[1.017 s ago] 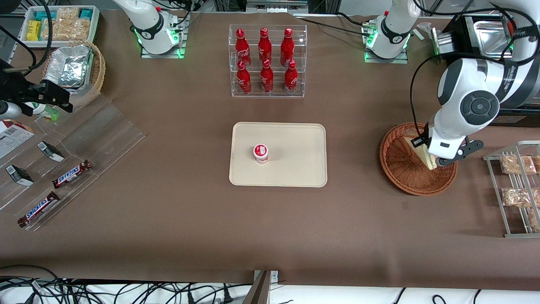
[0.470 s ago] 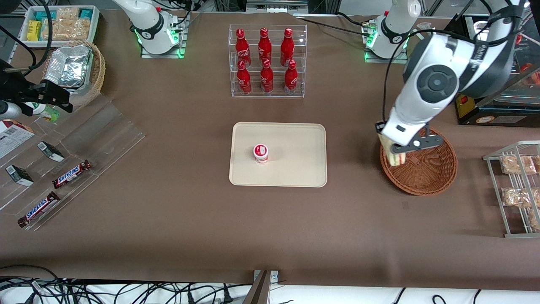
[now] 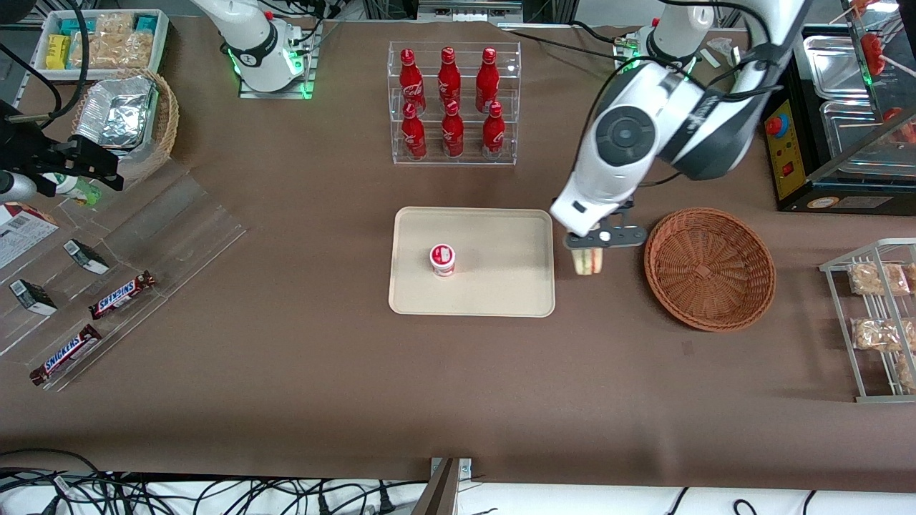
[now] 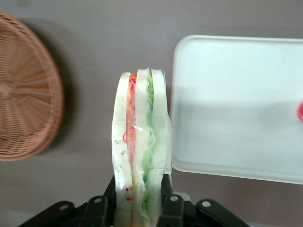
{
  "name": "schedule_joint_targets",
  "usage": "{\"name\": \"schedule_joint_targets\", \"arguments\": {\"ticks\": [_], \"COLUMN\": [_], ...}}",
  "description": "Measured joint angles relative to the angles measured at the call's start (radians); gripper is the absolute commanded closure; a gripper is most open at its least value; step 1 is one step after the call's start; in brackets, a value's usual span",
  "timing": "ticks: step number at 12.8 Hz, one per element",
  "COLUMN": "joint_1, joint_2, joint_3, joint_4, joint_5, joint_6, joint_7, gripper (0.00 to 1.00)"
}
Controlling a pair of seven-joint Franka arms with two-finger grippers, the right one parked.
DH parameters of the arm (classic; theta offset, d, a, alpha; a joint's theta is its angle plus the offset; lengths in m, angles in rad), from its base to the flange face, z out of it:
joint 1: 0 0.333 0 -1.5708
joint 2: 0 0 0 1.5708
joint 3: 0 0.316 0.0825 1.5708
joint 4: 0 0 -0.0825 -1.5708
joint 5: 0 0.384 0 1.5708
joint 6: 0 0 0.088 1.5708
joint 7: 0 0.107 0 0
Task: Place sandwich from basket to tray
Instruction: 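Lift the sandwich and carry it with the left gripper to the tray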
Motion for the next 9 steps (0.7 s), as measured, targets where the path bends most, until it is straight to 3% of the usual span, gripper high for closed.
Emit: {"name": "schedule_joint_targets", "arguments": {"ticks": [2,9], "joint_1": [-0.046,-0.146], "joint_2": [0.038,0.169], "joint_3": [0.001,0.001], "joint_4": [0.001,0.003], "joint_5": [0.008,0.168], "joint_6": [0.038,0.176], "joint_7": [-0.035,-0.197], "gripper": [0.62,0.62]}}
